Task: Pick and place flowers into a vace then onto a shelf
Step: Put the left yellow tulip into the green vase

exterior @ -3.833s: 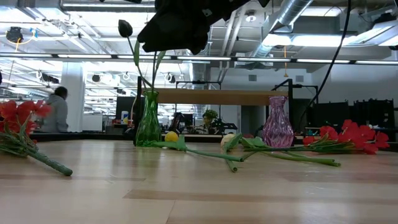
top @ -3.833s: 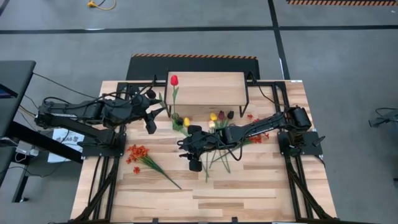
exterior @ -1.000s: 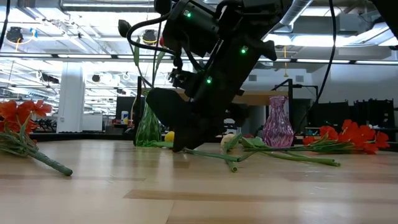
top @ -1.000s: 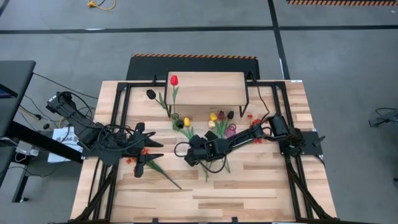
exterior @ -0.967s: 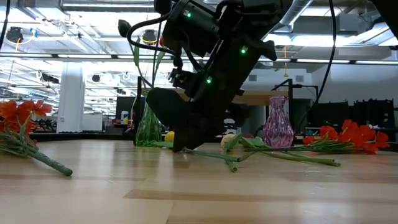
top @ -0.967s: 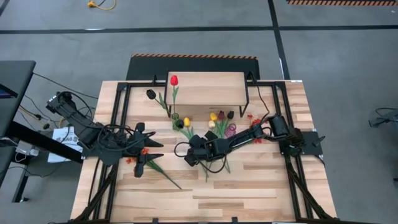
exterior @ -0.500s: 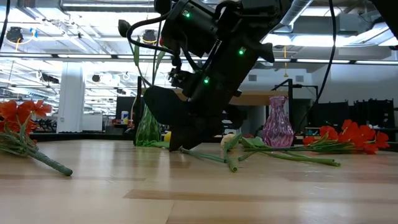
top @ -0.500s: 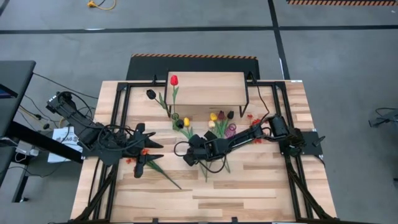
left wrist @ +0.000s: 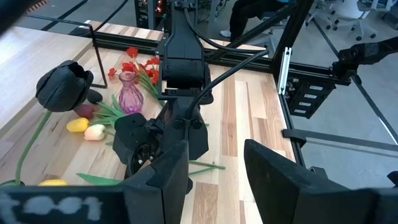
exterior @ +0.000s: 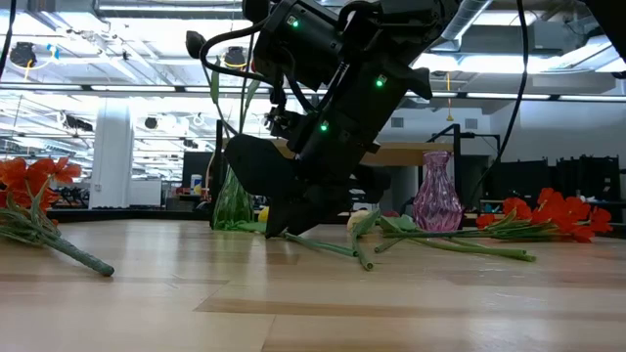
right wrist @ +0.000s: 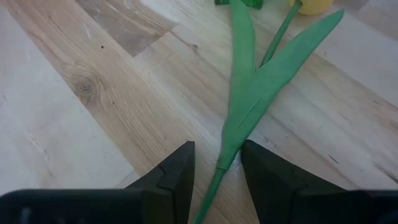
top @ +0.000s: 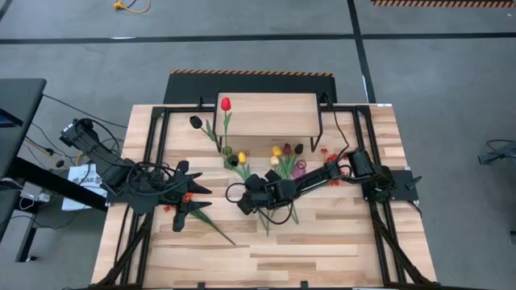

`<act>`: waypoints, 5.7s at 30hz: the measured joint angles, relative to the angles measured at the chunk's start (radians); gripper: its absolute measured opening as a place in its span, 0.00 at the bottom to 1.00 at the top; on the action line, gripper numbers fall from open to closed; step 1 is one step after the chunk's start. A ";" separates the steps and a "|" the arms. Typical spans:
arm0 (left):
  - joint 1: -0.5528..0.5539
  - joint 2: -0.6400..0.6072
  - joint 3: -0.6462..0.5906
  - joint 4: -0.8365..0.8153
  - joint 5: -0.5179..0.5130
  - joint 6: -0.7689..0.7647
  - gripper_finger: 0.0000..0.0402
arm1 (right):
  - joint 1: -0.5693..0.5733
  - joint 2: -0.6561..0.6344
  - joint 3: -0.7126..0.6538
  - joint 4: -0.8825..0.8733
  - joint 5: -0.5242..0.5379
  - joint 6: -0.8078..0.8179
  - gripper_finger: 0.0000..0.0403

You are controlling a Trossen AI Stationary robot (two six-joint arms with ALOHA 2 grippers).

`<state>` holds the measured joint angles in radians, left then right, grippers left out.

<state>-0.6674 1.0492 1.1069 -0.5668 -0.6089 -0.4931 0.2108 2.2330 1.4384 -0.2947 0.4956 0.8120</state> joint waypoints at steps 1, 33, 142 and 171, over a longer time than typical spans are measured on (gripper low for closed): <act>0.000 0.000 0.000 -0.001 0.000 0.000 0.36 | 0.000 0.000 0.000 0.000 0.001 0.000 0.31; 0.000 0.000 0.000 -0.004 0.001 -0.002 0.36 | 0.001 0.000 -0.001 -0.003 0.001 0.002 0.31; -0.072 -0.002 0.005 0.009 -0.022 -0.047 0.36 | 0.162 -0.107 0.212 -0.695 0.301 0.339 0.00; -0.189 -0.004 0.005 0.109 -0.188 0.012 0.36 | 0.535 -0.103 0.500 -0.564 0.344 -0.247 0.00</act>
<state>-0.8560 1.0451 1.1118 -0.4576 -0.7969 -0.4813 0.7461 2.1302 1.9381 -0.8587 0.8396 0.5648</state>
